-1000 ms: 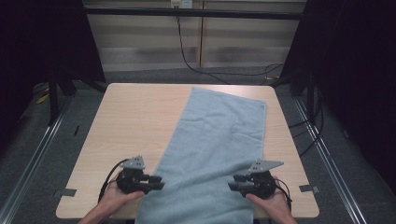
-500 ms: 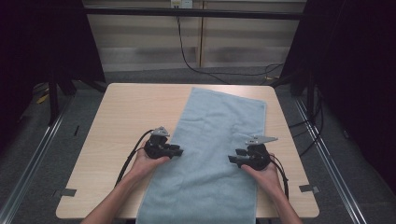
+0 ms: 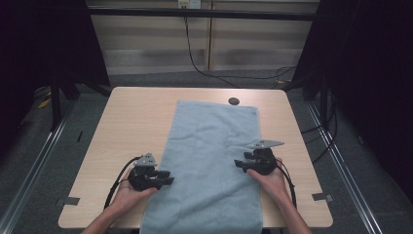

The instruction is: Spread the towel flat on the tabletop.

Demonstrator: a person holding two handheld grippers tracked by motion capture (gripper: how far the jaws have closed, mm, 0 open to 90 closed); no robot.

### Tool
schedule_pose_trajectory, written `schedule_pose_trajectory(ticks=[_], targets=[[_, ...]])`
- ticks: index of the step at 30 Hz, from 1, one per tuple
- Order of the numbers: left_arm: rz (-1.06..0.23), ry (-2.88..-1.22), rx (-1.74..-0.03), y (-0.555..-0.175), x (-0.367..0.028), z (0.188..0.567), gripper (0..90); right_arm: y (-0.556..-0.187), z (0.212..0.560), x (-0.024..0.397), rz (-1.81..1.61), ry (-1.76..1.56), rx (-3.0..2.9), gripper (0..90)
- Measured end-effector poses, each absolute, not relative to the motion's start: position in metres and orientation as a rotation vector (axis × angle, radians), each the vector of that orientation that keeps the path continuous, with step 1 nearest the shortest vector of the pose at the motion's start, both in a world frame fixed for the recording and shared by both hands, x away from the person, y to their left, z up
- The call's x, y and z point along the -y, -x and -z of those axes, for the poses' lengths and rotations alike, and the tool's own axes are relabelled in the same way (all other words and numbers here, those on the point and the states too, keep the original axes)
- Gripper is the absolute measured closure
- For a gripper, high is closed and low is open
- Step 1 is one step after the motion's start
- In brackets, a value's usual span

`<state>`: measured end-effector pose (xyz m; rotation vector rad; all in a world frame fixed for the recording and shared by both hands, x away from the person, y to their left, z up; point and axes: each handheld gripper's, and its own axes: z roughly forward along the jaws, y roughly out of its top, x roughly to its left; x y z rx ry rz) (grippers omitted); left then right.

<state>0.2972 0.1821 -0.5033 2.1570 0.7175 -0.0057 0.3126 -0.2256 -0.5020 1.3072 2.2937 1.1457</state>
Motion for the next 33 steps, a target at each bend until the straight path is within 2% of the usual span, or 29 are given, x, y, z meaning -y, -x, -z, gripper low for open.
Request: schedule_pose_trajectory(ticks=[2, 6, 9, 17, 19, 21, 33], targets=[[0.045, -2.164, -0.715, -0.287, -0.184, 0.502, 65.6, -0.315, 0.504, 0.22, -1.136, -1.3, -2.307, 43.8], [0.027, -2.186, -0.682, -0.281, -0.187, 0.499, 65.4, -0.315, 0.505, 0.214, -1.127, -1.277, -2.325, 43.9], [0.038, -2.135, -0.725, -0.301, -0.189, 0.497, 63.9, -0.319, 0.504, 0.212, -1.13, -1.277, -2.334, 44.1], [-0.066, -2.03, -0.904, -0.373, -0.183, 0.493, 63.4, -0.34, 0.505, 0.205, -1.159, -1.297, -2.312, 41.8], [-0.134, -2.06, -0.919, -0.382, -0.18, 0.498, 62.3, -0.342, 0.507, 0.204, -1.155, -1.305, -2.316, 41.4], [-0.125, -2.078, -0.921, -0.386, -0.179, 0.505, 61.9, -0.341, 0.508, 0.203, -1.14, -1.283, -2.321, 41.1], [-0.109, -2.115, -0.821, -0.361, -0.191, 0.506, 61.4, -0.317, 0.505, 0.211, -1.207, -1.279, -2.421, 40.8]])
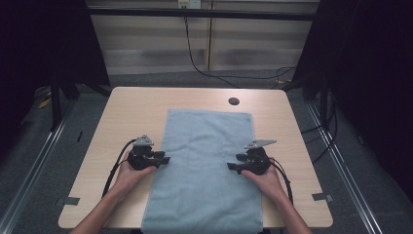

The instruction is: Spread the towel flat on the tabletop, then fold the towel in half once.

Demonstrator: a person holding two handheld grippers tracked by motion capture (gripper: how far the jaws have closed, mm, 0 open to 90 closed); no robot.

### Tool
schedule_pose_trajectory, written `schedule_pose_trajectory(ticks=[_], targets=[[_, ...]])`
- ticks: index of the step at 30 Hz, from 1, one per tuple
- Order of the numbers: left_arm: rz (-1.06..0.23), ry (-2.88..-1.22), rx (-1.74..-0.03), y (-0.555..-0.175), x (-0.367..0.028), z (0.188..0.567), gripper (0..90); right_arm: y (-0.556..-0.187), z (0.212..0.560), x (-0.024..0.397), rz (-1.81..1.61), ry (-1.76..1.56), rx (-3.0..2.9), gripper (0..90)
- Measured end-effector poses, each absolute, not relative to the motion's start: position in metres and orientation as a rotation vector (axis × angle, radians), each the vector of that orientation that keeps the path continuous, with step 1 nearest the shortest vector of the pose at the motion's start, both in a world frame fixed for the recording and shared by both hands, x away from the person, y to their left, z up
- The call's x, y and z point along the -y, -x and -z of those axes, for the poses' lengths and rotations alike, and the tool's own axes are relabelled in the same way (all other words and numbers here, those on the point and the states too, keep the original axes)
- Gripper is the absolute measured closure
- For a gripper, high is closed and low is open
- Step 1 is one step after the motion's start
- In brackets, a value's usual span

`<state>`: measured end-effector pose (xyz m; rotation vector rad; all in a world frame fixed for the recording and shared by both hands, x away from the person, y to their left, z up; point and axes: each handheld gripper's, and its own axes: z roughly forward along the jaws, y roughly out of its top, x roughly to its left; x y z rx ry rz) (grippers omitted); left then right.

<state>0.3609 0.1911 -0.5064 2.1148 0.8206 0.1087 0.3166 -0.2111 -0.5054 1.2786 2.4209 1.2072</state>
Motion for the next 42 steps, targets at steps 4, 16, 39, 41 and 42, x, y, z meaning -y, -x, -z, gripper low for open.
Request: schedule_pose_trajectory(ticks=[4, 16, 39, 41, 42], targets=[[-0.093, -2.134, -0.78, -0.345, -0.193, 0.506, 61.0, -0.3, 0.504, 0.211, -1.192, -1.218, -2.457, 40.9], [-0.022, -2.136, -0.757, -0.304, -0.203, 0.504, 58.1, -0.253, 0.507, 0.201, -1.153, -1.102, -2.422, 39.1], [0.021, -2.13, -0.732, -0.292, -0.184, 0.489, 37.7, -0.243, 0.486, 0.227, -1.401, -1.206, -2.433, 40.8], [0.016, -2.104, -0.73, -0.299, -0.183, 0.485, 37.2, -0.252, 0.481, 0.231, -1.406, -1.205, -2.408, 40.6], [0.026, -2.104, -0.721, -0.304, -0.184, 0.481, 37.9, -0.256, 0.48, 0.232, -1.404, -1.206, -2.401, 40.3]])
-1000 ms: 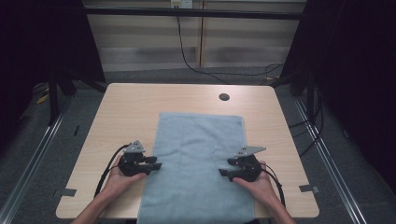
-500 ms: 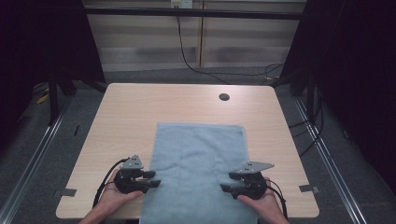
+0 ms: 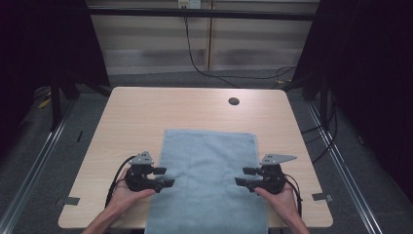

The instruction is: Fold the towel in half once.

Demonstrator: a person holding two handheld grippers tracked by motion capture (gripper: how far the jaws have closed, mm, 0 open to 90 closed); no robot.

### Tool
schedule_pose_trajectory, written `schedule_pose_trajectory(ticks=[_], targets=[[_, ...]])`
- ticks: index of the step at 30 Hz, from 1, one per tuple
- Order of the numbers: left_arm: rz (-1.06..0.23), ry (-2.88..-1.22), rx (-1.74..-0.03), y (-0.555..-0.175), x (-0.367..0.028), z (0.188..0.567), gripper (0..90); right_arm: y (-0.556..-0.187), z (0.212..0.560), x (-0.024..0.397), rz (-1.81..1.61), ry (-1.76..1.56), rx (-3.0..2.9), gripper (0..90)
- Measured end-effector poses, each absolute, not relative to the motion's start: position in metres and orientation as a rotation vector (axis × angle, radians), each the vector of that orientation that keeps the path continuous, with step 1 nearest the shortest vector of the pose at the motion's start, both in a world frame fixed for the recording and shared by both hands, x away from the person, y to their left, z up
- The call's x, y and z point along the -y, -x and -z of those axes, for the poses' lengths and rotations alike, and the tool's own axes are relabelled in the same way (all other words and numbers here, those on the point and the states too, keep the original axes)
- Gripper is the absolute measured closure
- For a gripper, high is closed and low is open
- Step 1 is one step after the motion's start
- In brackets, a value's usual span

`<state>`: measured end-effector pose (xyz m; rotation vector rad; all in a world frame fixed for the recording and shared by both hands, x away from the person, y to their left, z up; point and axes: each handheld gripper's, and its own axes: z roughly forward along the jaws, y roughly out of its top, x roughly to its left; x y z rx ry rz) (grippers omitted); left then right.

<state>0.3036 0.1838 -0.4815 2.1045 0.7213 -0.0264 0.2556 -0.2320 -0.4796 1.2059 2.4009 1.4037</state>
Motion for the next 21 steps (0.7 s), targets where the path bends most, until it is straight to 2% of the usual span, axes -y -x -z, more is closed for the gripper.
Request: schedule_pose_trajectory(ticks=[7, 12, 17, 21], targets=[[-0.049, -2.095, -0.773, -0.335, -0.186, 0.473, 39.0, -0.285, 0.473, 0.239, -1.348, -1.255, -2.337, 39.9], [-0.079, -2.042, -0.886, -0.366, -0.184, 0.479, 42.6, -0.31, 0.478, 0.243, -1.292, -1.283, -2.332, 41.9], [-0.107, -2.17, -0.842, -0.366, -0.171, 0.498, 46.4, -0.32, 0.498, 0.237, -1.175, -1.308, -2.394, 42.6], [-0.135, -2.174, -0.826, -0.363, -0.172, 0.501, 47.4, -0.32, 0.502, 0.233, -1.163, -1.314, -2.404, 41.4]])
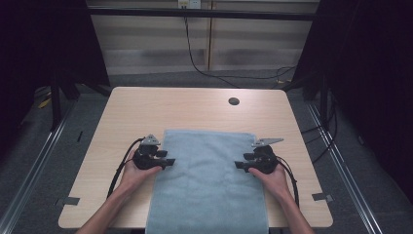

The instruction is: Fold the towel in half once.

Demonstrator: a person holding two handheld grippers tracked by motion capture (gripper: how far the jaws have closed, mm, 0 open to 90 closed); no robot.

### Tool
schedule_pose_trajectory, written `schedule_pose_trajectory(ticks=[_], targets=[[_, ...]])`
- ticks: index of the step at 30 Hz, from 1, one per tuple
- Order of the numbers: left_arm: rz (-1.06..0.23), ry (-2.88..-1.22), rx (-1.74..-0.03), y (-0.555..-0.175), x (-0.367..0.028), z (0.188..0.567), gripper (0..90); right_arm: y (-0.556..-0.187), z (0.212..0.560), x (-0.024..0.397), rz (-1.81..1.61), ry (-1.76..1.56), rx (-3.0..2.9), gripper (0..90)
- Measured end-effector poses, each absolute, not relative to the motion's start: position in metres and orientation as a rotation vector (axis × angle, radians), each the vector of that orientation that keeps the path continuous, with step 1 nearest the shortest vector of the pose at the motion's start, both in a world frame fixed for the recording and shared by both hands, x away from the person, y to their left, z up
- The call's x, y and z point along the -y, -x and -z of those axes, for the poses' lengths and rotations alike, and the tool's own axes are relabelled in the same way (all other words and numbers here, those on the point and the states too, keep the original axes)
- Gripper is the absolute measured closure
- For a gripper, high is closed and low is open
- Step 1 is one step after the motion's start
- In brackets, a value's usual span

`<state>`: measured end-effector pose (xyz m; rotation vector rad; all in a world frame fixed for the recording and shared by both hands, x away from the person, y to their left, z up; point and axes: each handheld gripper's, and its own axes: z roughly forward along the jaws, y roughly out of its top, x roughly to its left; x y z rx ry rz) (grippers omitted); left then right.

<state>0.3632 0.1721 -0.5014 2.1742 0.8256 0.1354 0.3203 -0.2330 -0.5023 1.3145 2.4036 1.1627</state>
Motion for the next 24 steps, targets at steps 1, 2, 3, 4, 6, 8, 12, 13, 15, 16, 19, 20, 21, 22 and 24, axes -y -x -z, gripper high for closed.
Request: schedule_pose_trajectory(ticks=[1, 2, 3, 4, 6, 8, 12, 13, 15, 16, 19, 20, 21, 22, 24], targets=[[-0.14, -2.176, -0.82, -0.362, -0.172, 0.502, 47.4, -0.32, 0.502, 0.233, -1.16, -1.315, -2.403, 41.7], [-0.15, -2.18, -0.815, -0.36, -0.172, 0.502, 47.4, -0.319, 0.502, 0.233, -1.16, -1.312, -2.404, 41.8], [-0.157, -2.18, -0.815, -0.359, -0.172, 0.502, 47.6, -0.319, 0.501, 0.234, -1.159, -1.31, -2.406, 42.1], [-0.162, -2.183, -0.815, -0.358, -0.171, 0.502, 48.0, -0.319, 0.501, 0.234, -1.161, -1.309, -2.404, 42.2], [-0.179, -2.194, -0.822, -0.357, -0.171, 0.501, 49.0, -0.32, 0.498, 0.236, -1.172, -1.315, -2.384, 42.5], [-0.178, -2.199, -0.817, -0.357, -0.171, 0.501, 48.9, -0.325, 0.496, 0.241, -1.195, -1.327, -2.327, 43.7], [-0.155, -2.169, -0.814, -0.358, -0.174, 0.503, 49.0, -0.346, 0.493, 0.252, -1.197, -1.359, -2.29, 43.4], [-0.156, -2.169, -0.815, -0.358, -0.174, 0.503, 49.0, -0.351, 0.493, 0.253, -1.19, -1.367, -2.287, 42.5], [-0.156, -2.163, -0.808, -0.357, -0.174, 0.504, 49.0, -0.364, 0.492, 0.255, -1.169, -1.369, -2.262, 42.4], [-0.159, -2.161, -0.806, -0.357, -0.175, 0.504, 48.9, -0.37, 0.492, 0.255, -1.163, -1.373, -2.251, 41.4], [-0.152, -2.154, -0.801, -0.357, -0.176, 0.505, 48.9, -0.386, 0.493, 0.258, -1.124, -1.396, -2.238, 40.1], [-0.152, -2.158, -0.797, -0.358, -0.176, 0.505, 48.9, -0.392, 0.494, 0.259, -1.113, -1.404, -2.233, 41.1], [-0.153, -2.158, -0.797, -0.358, -0.176, 0.505, 48.9, -0.395, 0.495, 0.26, -1.094, -1.409, -2.224, 41.5], [-0.152, -2.149, -0.8, -0.357, -0.176, 0.505, 48.9, -0.397, 0.496, 0.261, -1.083, -1.407, -2.213, 41.5], [-0.146, -2.147, -0.798, -0.357, -0.177, 0.505, 48.9, -0.4, 0.502, 0.261, -1.067, -1.422, -2.222, 40.6]])
